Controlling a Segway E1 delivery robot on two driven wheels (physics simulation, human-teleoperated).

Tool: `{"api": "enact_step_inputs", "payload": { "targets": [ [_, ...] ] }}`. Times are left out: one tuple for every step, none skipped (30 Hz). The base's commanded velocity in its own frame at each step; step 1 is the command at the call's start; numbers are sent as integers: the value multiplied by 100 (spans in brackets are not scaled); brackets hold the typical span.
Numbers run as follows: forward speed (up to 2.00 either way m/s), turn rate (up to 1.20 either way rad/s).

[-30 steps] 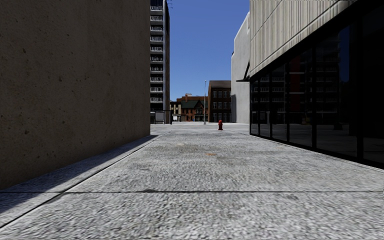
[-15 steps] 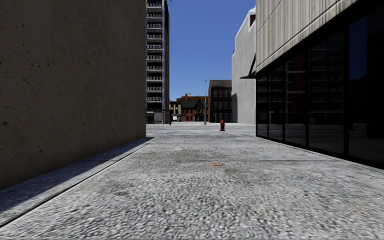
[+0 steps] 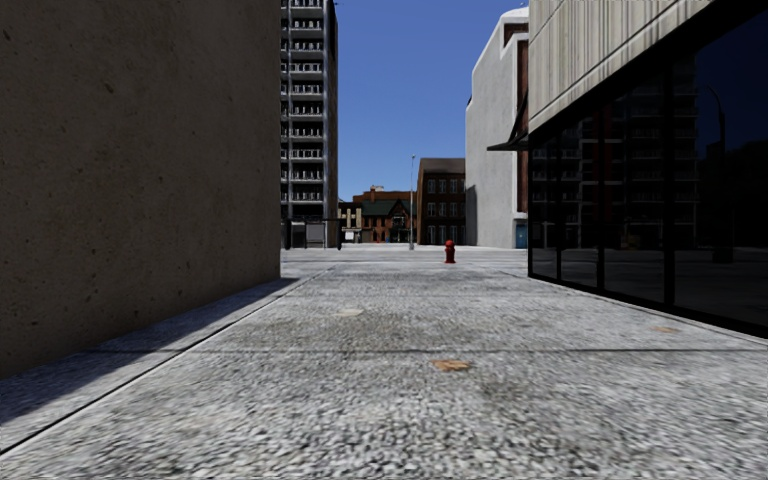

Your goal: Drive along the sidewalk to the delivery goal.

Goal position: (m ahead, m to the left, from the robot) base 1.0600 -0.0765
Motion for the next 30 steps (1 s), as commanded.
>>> {"api": "enact_step_inputs", "payload": {
  "targets": [
    [130, 0],
    [124, 0],
    [124, 0],
    [117, 0],
    [111, 0],
    [101, 0],
    [101, 0],
    [91, 0],
    [84, 0],
    [82, 0],
    [76, 0],
    [76, 0],
    [70, 0],
    [61, 0],
    [51, 0],
    [34, 0],
    [34, 0],
    [16, 0],
    [0, 0],
    [0, 0],
    [0, 0],
    [0, 0],
    [0, 0],
    [0, 0],
    [0, 0],
    [0, 0],
    [0, 0],
    [0, 0],
    [0, 0],
    [0, 0]
  ]
}}
